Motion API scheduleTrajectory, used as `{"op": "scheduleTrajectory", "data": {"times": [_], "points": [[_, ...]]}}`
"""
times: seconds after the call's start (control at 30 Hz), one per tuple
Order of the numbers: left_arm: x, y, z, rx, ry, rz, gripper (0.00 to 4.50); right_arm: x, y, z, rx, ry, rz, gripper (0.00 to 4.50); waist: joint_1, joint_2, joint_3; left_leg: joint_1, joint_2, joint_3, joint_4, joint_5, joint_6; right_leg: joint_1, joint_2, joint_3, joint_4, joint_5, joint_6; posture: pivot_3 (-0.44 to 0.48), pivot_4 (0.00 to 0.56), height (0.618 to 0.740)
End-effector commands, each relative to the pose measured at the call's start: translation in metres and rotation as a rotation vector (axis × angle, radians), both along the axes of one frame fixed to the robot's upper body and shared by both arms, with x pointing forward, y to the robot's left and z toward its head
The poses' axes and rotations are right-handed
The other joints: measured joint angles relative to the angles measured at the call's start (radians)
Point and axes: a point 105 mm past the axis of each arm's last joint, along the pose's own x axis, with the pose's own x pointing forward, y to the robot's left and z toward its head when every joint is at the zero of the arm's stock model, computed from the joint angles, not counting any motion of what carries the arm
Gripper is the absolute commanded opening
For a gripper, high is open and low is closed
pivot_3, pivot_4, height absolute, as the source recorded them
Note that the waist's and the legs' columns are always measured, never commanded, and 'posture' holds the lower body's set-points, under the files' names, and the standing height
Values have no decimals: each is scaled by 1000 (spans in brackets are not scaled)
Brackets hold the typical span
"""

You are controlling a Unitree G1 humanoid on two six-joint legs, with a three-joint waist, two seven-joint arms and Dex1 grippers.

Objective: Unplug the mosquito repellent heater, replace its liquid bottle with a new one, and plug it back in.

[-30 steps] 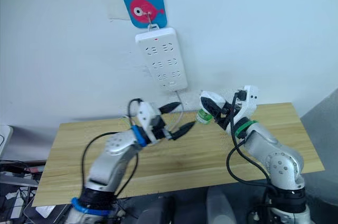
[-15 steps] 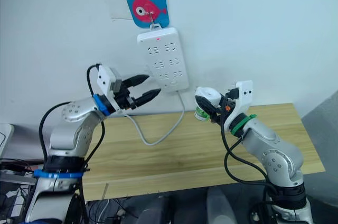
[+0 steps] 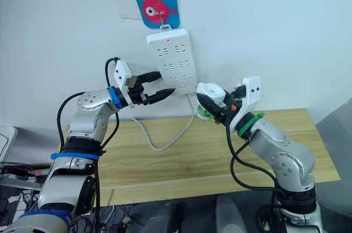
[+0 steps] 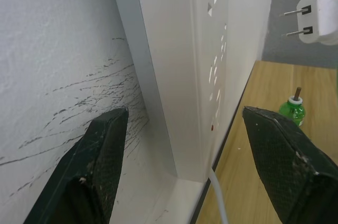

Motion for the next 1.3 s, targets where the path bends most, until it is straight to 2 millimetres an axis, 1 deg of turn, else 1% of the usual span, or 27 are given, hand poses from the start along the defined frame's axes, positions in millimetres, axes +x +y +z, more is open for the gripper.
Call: {"op": "scheduleTrajectory", "data": {"times": [0.03,0.17,0.3,0.4,0.57,0.6,0.77,0.87,1.0,1.3], "points": [[-4,-13,23,-22,-61,-68,3584,-10,9,19,19,-86,48,2977,-1,0,0,0,0,0,0,0,0,0,0,0,0,0,0,-244,205,740],[-3,-18,27,-56,-37,-92,3584,-12,11,20,17,-96,55,2977,-18,0,0,0,1,1,-1,0,0,-1,0,1,0,0,0,-245,203,740],[-4,-22,30,-75,-17,-119,3584,-11,12,21,15,-107,47,2977,-20,0,0,0,1,1,-1,0,0,-2,1,1,0,0,0,-251,200,740],[-6,-21,27,-71,5,-136,3003,-10,11,23,8,-121,39,2977,-21,0,0,0,1,1,-1,0,0,-2,1,1,0,0,0,-254,203,740],[-6,-17,24,-57,19,-129,1451,-10,14,24,-8,-135,38,2977,-22,0,0,0,1,1,-1,0,0,-2,1,1,0,0,0,-252,207,740],[-6,-17,25,-60,23,-129,1362,-9,15,24,-11,-137,37,2977,-23,0,0,0,2,1,-1,0,0,-2,1,1,0,0,0,-252,207,740],[-7,-16,26,-95,93,-145,1361,-8,24,26,-50,-168,42,2977,-26,0,0,0,1,1,-1,0,0,-2,1,1,1,0,0,-247,210,740],[-10,-17,26,-121,153,-169,1361,-4,29,23,-94,-177,33,2977,-27,0,0,0,1,1,-1,0,0,-2,1,1,1,0,0,-247,210,740],[-13,-18,25,-115,184,-188,1361,0,34,23,-115,-196,18,2977,-28,0,0,0,1,1,-1,0,0,-2,1,1,1,0,0,-247,210,740],[-15,-17,25,-115,192,-186,1361,9,30,21,-126,-185,-37,2977,-28,0,0,0,1,1,-1,0,0,-2,1,1,2,0,0,-243,219,740]]}}
